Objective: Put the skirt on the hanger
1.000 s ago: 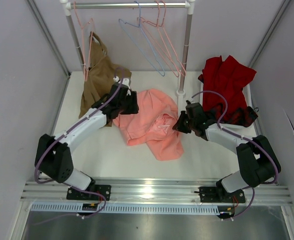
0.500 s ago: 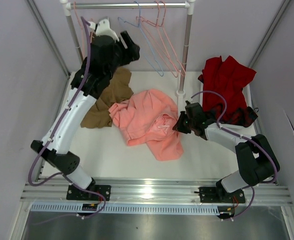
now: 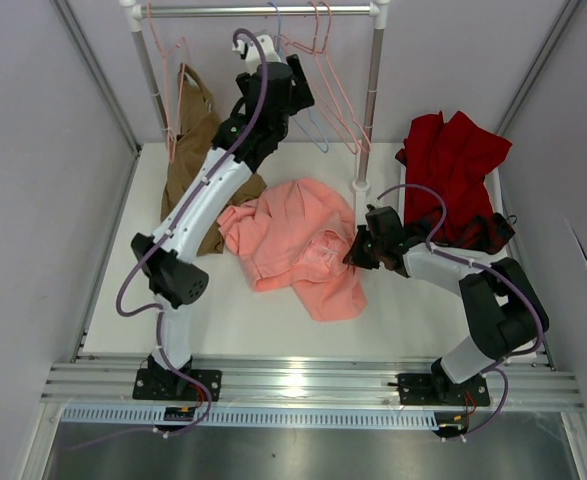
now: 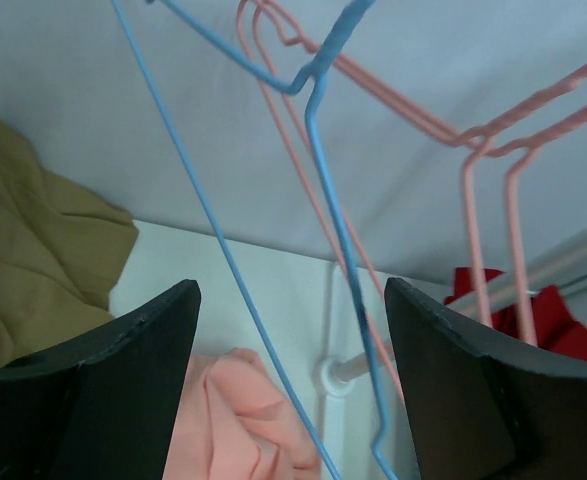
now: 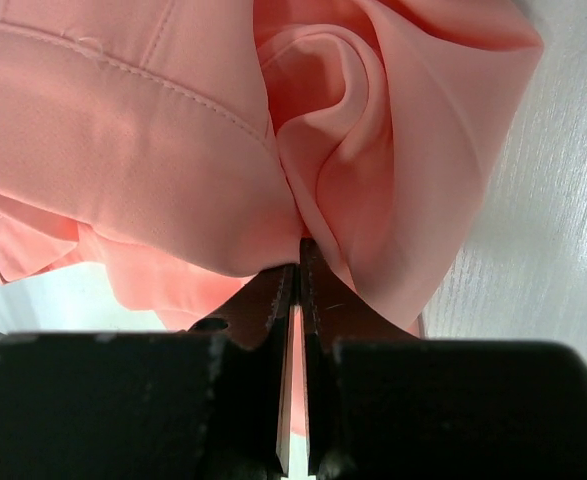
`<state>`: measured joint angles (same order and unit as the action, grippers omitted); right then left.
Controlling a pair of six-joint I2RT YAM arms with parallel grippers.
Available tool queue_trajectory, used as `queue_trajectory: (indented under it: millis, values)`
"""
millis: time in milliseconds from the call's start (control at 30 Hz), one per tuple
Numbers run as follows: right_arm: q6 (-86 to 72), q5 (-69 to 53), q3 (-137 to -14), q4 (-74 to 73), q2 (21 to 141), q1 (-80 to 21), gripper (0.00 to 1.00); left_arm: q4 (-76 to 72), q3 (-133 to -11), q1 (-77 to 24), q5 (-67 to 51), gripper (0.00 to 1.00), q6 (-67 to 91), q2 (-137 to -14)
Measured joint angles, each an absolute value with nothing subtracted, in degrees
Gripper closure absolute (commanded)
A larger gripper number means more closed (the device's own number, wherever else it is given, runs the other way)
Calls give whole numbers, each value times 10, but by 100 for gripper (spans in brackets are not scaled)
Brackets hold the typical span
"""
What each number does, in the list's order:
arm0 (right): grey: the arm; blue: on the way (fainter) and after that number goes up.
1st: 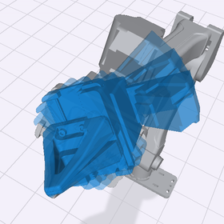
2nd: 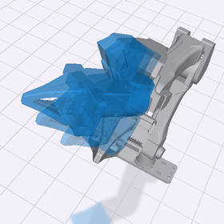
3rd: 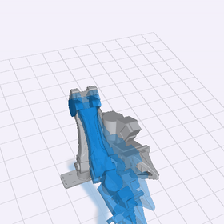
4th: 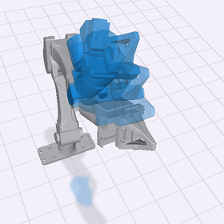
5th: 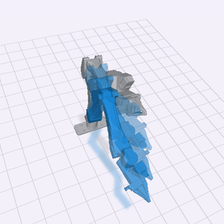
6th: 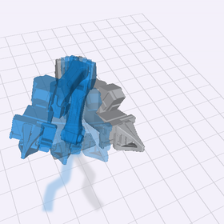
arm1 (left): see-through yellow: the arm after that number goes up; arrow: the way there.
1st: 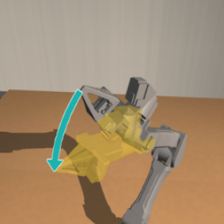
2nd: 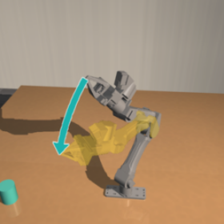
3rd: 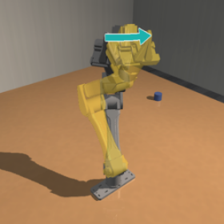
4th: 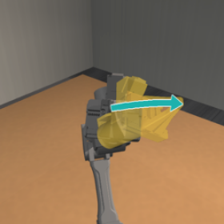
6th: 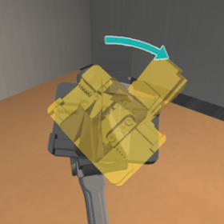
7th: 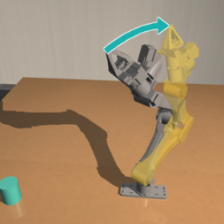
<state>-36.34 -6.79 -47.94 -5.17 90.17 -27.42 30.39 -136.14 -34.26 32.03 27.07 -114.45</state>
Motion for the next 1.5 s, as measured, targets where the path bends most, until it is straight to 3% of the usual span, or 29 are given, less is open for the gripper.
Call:
queue_trajectory:
  millis: [200, 300, 333, 567, 667, 800, 1033, 1367, 1500]
  values:
    - [-364, -72, -479, -46, 908, -274, 96, 280, -1362, -353, 357, 24, 243, -1177]
    - [-364, -76, -482, -42, 915, -274, 97, 279, -1362, -354, 369, 30, 234, -1178]
    - [-364, -77, -482, -41, 917, -275, 97, 279, -1363, -355, 373, 37, 234, -1178]
    - [-364, -80, -482, -39, 921, -276, 97, 279, -1363, -352, 396, 59, 220, -1178]
    - [-364, -80, -482, -39, 921, -276, 97, 281, -1362, -347, 399, 56, 218, -1177]
    - [-364, -82, -482, -38, 922, -276, 97, 282, -1362, -338, 397, 41, 207, -1176]
    - [-362, -84, -482, -37, 923, -276, 97, 276, -1365, -316, 374, 37, 177, -1176]
    - [-352, -92, -490, -36, 933, -275, 98, 222, -1385, -289, 317, 41, 135, -1180]
    - [-349, -98, -490, -36, 936, -271, 98, 205, -1391, -276, 284, 56, 131, -1187]
